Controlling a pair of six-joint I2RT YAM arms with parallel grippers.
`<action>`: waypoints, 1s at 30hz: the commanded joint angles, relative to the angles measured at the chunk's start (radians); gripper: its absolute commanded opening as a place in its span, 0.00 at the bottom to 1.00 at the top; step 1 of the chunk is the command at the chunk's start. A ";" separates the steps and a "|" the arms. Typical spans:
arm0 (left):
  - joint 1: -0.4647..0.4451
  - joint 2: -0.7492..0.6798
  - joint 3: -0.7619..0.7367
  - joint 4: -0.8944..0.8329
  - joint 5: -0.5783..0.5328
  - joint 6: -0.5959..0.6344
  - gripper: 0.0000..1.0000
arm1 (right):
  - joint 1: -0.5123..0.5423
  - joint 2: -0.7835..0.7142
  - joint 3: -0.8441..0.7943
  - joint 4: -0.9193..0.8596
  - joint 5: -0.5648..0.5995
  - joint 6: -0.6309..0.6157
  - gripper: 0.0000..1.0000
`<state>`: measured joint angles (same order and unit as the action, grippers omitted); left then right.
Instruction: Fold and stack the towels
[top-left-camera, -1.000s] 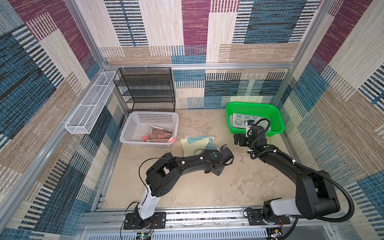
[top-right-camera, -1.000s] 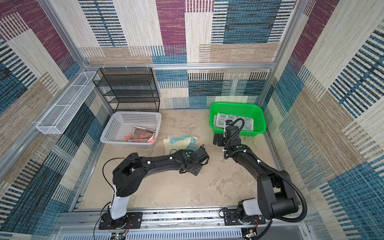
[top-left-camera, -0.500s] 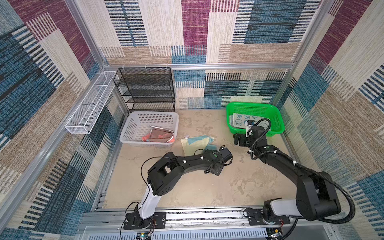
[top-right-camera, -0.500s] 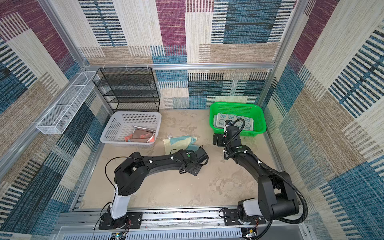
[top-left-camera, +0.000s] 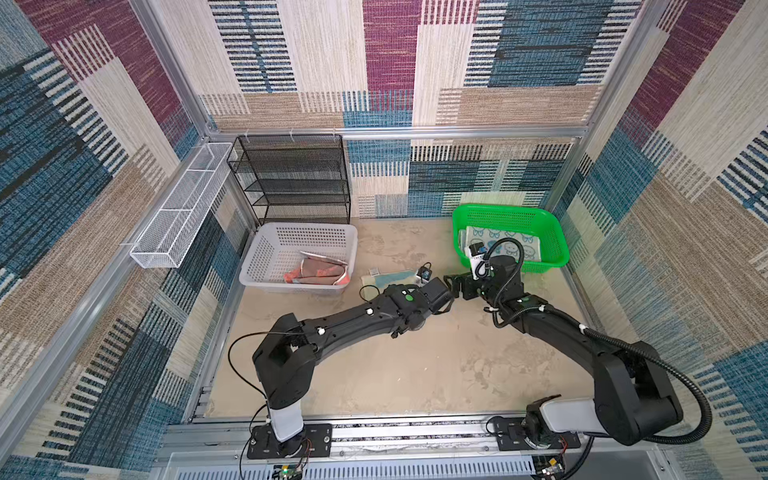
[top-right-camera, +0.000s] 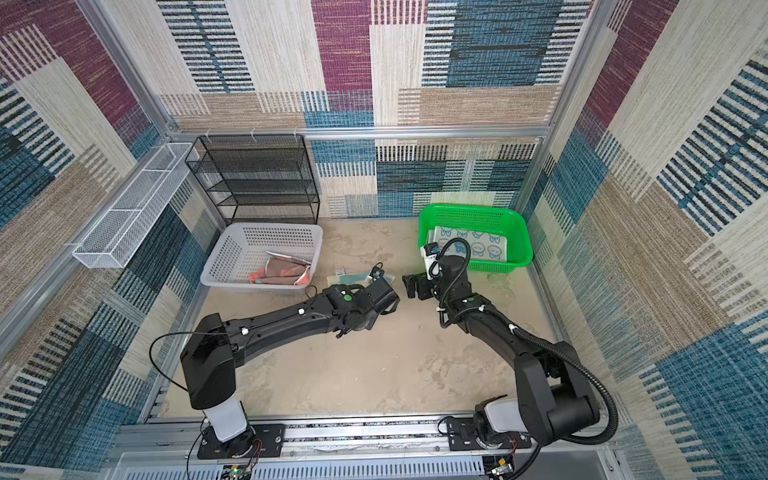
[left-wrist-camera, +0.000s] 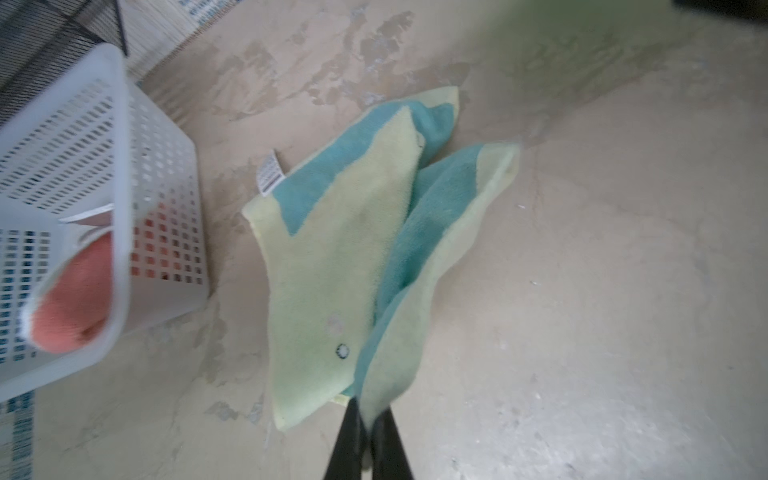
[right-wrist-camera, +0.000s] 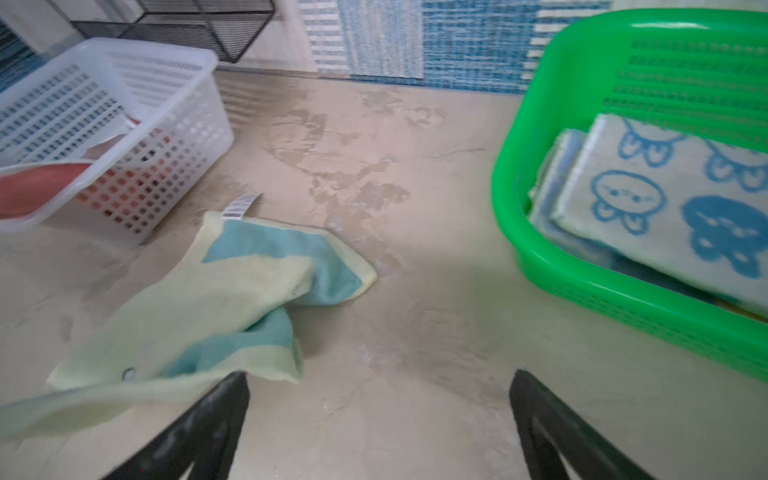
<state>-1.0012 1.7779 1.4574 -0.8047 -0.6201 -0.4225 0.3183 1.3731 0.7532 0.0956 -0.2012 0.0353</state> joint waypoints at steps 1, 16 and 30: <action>0.006 -0.048 0.006 -0.087 -0.146 0.033 0.00 | 0.021 0.001 -0.019 0.112 -0.163 -0.064 1.00; 0.033 -0.143 -0.017 -0.104 -0.236 0.102 0.00 | 0.067 0.145 -0.059 0.239 -0.314 -0.025 0.89; 0.074 -0.138 0.021 -0.103 -0.201 0.134 0.00 | 0.198 0.273 -0.111 0.374 -0.283 0.070 0.80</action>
<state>-0.9337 1.6428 1.4670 -0.9020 -0.8284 -0.3141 0.5041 1.6184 0.6304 0.4038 -0.5037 0.0696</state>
